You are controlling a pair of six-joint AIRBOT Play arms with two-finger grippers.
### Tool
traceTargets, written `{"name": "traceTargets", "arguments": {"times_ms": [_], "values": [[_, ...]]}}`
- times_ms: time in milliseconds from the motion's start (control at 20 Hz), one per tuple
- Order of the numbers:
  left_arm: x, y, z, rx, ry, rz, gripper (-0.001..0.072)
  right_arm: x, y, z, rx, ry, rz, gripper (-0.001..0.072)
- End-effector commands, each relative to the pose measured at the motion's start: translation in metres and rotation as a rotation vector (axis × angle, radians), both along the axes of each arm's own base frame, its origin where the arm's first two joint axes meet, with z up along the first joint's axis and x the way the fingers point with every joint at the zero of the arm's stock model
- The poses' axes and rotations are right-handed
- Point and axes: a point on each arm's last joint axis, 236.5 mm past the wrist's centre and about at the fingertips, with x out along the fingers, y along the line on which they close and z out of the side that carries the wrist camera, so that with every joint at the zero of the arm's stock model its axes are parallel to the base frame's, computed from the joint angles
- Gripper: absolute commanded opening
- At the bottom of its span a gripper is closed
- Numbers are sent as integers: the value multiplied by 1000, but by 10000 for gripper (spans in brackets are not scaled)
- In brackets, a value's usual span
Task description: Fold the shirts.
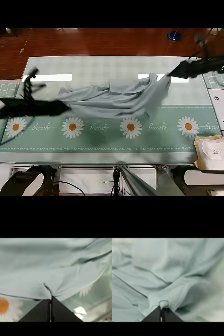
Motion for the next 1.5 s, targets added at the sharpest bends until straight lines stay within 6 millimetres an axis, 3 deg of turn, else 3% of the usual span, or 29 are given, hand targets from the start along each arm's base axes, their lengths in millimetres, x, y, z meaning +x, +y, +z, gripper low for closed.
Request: {"name": "traceTargets", "arguments": {"times_ms": [0, 150, 250, 350, 500, 650, 750, 800, 950, 1150, 1300, 1450], "values": [[20, 21, 163, 85, -430, 49, 20, -12, 11, 154, 0, -378, -68, 19], [-5, 48, 289, 173, -745, 141, 20, -49, 15, 284, -25, -702, -158, 19], [-30, 60, 344, 213, -894, 188, 20, -84, 10, 346, -68, -867, -234, 18], [-54, 66, 378, 222, -989, 214, 20, -122, 1, 389, -129, -988, -321, 18], [-81, 67, 401, 215, -1067, 228, 20, -178, -14, 442, -161, -1161, -471, 18], [-111, 68, 413, 187, -1108, 243, 20, -227, -20, 468, -160, -1254, -568, 18], [-130, 68, 414, 169, -1111, 250, 20, -245, -21, 460, -176, -1219, -592, 18], [-138, 68, 409, 160, -1085, 253, 20, -246, -23, 446, -203, -1161, -592, 18], [-149, 75, 372, 196, -933, 263, 20, -238, -40, 377, -354, -888, -576, 18], [-140, 84, 307, 267, -653, 247, 20, -220, -56, 288, -452, -495, -499, 18], [-109, 91, 243, 333, -450, 223, 20, -186, -66, 214, -480, -216, -400, 18], [-73, 96, 144, 402, -190, 171, 20, -136, -83, 143, -476, -28, -380, 18]]}}
